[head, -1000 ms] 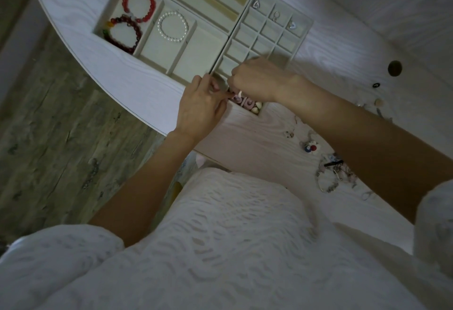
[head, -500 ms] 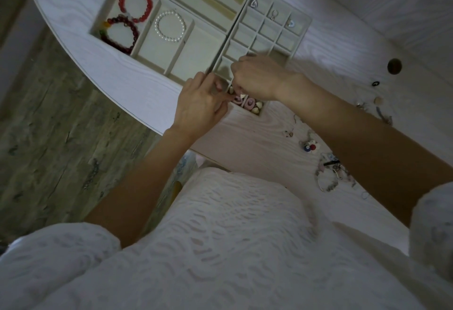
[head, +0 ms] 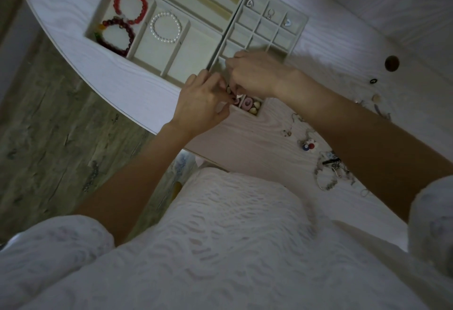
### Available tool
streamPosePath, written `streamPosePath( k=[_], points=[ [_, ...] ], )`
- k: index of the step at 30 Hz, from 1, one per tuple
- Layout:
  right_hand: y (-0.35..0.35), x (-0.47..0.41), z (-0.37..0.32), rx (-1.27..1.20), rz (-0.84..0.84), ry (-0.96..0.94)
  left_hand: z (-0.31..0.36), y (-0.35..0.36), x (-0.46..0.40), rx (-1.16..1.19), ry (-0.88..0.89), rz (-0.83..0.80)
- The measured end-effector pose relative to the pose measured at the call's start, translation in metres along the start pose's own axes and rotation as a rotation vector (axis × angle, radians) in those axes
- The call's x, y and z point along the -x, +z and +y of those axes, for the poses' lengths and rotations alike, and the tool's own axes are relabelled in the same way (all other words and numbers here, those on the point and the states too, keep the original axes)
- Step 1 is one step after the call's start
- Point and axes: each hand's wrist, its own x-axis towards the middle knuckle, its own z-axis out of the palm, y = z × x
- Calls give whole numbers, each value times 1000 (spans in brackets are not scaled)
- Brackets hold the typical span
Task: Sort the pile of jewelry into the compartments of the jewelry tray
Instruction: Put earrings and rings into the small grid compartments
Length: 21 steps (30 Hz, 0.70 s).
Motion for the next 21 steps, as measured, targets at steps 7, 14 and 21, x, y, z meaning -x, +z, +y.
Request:
streamPosePath(
  k=[7, 14, 21],
  points=[
    [4, 0, 4, -48, -41, 1, -9, 3, -3, 38, 16, -29],
    [3, -3, -6, 22, 41, 12, -7, 1, -2, 39, 3, -55],
    [25, 16, 0, -374, 217, 165, -8, 3, 4, 75, -63, -17]
  ],
)
